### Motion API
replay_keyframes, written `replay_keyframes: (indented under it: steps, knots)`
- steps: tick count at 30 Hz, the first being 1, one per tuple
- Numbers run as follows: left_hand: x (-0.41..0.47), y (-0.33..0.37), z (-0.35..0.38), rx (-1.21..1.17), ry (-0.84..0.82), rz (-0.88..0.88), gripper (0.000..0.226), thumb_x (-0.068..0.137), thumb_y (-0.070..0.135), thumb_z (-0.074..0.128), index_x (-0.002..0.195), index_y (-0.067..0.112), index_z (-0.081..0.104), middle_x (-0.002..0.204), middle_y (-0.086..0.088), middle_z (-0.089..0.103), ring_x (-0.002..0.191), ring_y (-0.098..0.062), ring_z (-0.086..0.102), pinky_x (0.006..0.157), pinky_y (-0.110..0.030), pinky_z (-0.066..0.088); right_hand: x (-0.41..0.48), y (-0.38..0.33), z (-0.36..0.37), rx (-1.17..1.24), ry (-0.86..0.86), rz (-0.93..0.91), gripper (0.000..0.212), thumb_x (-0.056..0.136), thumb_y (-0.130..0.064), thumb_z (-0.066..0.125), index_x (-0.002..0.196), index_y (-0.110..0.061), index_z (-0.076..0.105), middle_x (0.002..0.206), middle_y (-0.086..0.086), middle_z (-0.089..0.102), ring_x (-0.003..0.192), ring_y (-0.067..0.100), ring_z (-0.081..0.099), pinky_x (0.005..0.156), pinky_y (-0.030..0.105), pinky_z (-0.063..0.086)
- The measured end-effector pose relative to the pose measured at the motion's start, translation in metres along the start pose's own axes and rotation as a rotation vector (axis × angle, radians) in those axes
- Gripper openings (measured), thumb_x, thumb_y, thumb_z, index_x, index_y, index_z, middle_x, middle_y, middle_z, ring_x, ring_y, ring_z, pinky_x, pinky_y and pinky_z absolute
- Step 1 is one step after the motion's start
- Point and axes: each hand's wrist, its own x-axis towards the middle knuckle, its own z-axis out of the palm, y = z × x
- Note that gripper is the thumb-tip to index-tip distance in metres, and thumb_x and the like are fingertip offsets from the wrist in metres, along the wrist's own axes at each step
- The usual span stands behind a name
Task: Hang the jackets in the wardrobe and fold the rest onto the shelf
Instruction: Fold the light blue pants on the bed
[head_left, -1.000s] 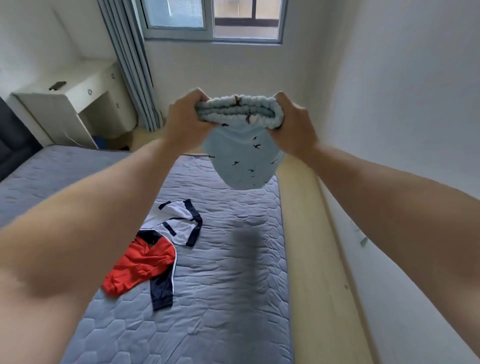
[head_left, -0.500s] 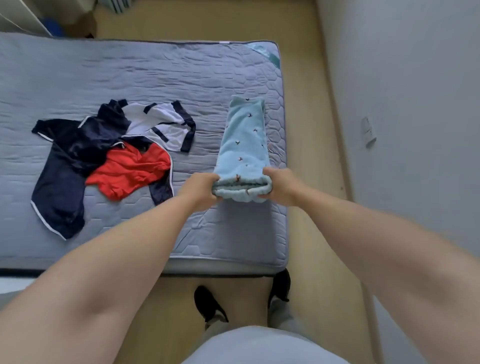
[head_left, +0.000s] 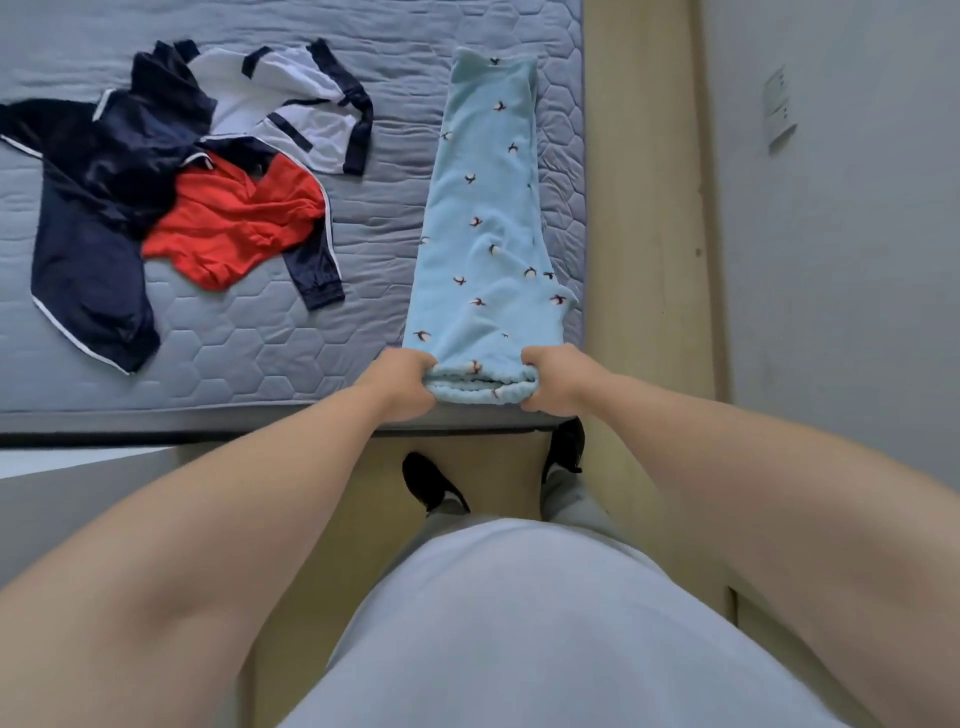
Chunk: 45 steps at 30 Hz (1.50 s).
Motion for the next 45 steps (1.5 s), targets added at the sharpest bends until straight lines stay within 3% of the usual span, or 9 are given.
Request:
replay_keyframes:
  steps: [9, 17, 24, 27, 30, 32, 36, 40, 45]
  knots:
    - [-0.023, -0.015, 0.049, 0.047, -0.079, -0.032, 0.017, 0.081, 0.009, 0.062, 0.097, 0.015, 0.061, 0.095, -0.006, 0.063, 0.088, -0.028, 0.061, 0.075, -0.041, 0.055, -0.014, -0.003, 0.047, 0.013, -0.100, 0.056, 0.038, 0.073, -0.030, 0.076, 0.075, -0.025, 0.039, 0.077, -0.003, 0.048, 0.065, 0.012, 0.044, 0.049, 0.028, 0.030]
    - [-0.031, -0.020, 0.081, 0.100, -0.192, -0.046, 0.016, 0.083, 0.012, 0.060, 0.097, 0.019, 0.058, 0.095, -0.005, 0.062, 0.087, -0.028, 0.061, 0.071, -0.037, 0.053, -0.028, 0.008, 0.092, 0.038, -0.161, 0.097, 0.036, 0.073, -0.030, 0.077, 0.076, -0.025, 0.041, 0.078, -0.003, 0.052, 0.069, 0.016, 0.049, 0.051, 0.028, 0.032]
    - [-0.015, -0.008, 0.056, 0.122, -0.381, -0.060, 0.030, 0.078, 0.020, 0.076, 0.104, 0.015, 0.062, 0.099, -0.005, 0.063, 0.093, -0.025, 0.063, 0.069, -0.033, 0.049, -0.027, 0.009, 0.071, 0.090, -0.250, 0.109, 0.047, 0.068, -0.034, 0.081, 0.071, -0.032, 0.035, 0.075, -0.011, 0.044, 0.064, 0.006, 0.043, 0.049, 0.025, 0.032]
    - [-0.013, 0.000, 0.046, 0.141, -0.501, -0.078, 0.037, 0.079, 0.024, 0.078, 0.111, 0.016, 0.063, 0.110, -0.007, 0.064, 0.102, -0.027, 0.064, 0.079, -0.037, 0.053, -0.029, 0.007, 0.060, 0.171, -0.324, 0.146, 0.050, 0.067, -0.034, 0.084, 0.073, -0.034, 0.035, 0.077, -0.015, 0.040, 0.076, 0.013, 0.048, 0.050, 0.021, 0.035]
    - [-0.016, 0.008, 0.040, 0.176, -0.550, -0.087, 0.039, 0.081, 0.027, 0.078, 0.115, 0.017, 0.061, 0.118, -0.004, 0.059, 0.108, -0.027, 0.060, 0.087, -0.039, 0.051, -0.035, 0.004, 0.050, 0.184, -0.371, 0.162, 0.049, 0.065, -0.036, 0.086, 0.091, -0.030, 0.046, 0.089, -0.012, 0.043, 0.091, 0.018, 0.050, 0.054, 0.022, 0.039]
    - [-0.017, 0.010, 0.035, 0.152, -0.534, -0.093, 0.039, 0.082, 0.024, 0.078, 0.115, 0.017, 0.060, 0.116, -0.002, 0.059, 0.106, -0.027, 0.060, 0.082, -0.036, 0.050, -0.038, 0.002, 0.043, 0.169, -0.350, 0.162, 0.049, 0.065, -0.037, 0.086, 0.089, -0.030, 0.045, 0.090, -0.012, 0.044, 0.091, 0.018, 0.050, 0.055, 0.023, 0.039]
    - [-0.012, 0.011, 0.012, 0.095, -0.386, -0.042, 0.025, 0.080, 0.017, 0.076, 0.098, 0.014, 0.059, 0.097, -0.005, 0.061, 0.081, -0.022, 0.057, 0.062, -0.030, 0.044, -0.041, -0.008, 0.020, 0.118, -0.163, 0.111, 0.049, 0.072, -0.037, 0.082, 0.073, -0.032, 0.034, 0.078, -0.012, 0.041, 0.084, 0.017, 0.046, 0.054, 0.025, 0.033]
    - [0.005, 0.012, -0.024, 0.110, -0.190, 0.035, 0.019, 0.076, 0.014, 0.071, 0.094, 0.018, 0.063, 0.094, -0.004, 0.063, 0.075, -0.017, 0.056, 0.055, -0.027, 0.040, -0.032, -0.019, -0.007, 0.126, 0.046, 0.091, 0.037, 0.076, -0.038, 0.076, 0.094, -0.012, 0.056, 0.096, 0.004, 0.062, 0.087, 0.023, 0.058, 0.069, 0.035, 0.050]
    - [0.042, 0.017, -0.075, 0.101, -0.092, 0.050, 0.024, 0.075, 0.014, 0.074, 0.097, 0.018, 0.067, 0.095, -0.003, 0.066, 0.081, -0.018, 0.060, 0.062, -0.028, 0.047, -0.003, -0.024, -0.048, 0.157, 0.105, 0.061, 0.037, 0.077, -0.033, 0.073, 0.107, -0.014, 0.061, 0.104, 0.005, 0.067, 0.096, 0.025, 0.063, 0.084, 0.043, 0.056]
